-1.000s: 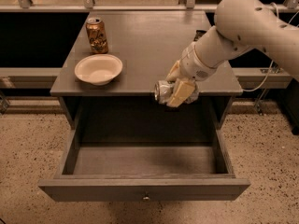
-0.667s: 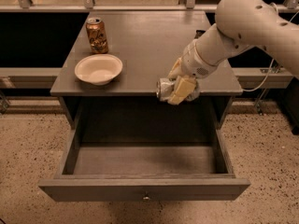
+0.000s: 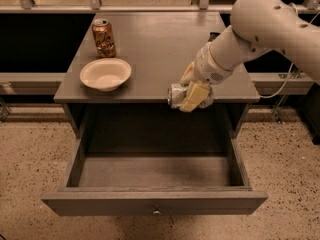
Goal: Pick 7up can from top drawer and place on counter
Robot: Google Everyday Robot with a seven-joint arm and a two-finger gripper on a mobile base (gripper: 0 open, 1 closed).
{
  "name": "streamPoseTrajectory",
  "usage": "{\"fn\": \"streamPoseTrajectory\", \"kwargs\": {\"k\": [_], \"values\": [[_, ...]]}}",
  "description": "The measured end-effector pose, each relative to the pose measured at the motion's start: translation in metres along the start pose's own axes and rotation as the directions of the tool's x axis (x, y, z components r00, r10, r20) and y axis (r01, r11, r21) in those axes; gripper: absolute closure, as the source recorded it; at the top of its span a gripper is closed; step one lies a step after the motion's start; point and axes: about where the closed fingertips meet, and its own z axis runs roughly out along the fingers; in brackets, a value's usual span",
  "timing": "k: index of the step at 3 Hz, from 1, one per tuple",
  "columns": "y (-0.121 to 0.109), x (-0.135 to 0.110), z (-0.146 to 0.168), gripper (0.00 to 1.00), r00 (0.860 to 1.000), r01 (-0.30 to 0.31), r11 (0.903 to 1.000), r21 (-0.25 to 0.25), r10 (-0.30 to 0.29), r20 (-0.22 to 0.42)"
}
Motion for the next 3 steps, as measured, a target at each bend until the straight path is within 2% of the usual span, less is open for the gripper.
{"fn": "streamPoseTrajectory", "kwargs": {"k": [3], "values": [[0.0, -0.0001, -0.0001, 1.0, 1.0, 0.0, 1.0, 0.0, 0.0, 0.0]]}}
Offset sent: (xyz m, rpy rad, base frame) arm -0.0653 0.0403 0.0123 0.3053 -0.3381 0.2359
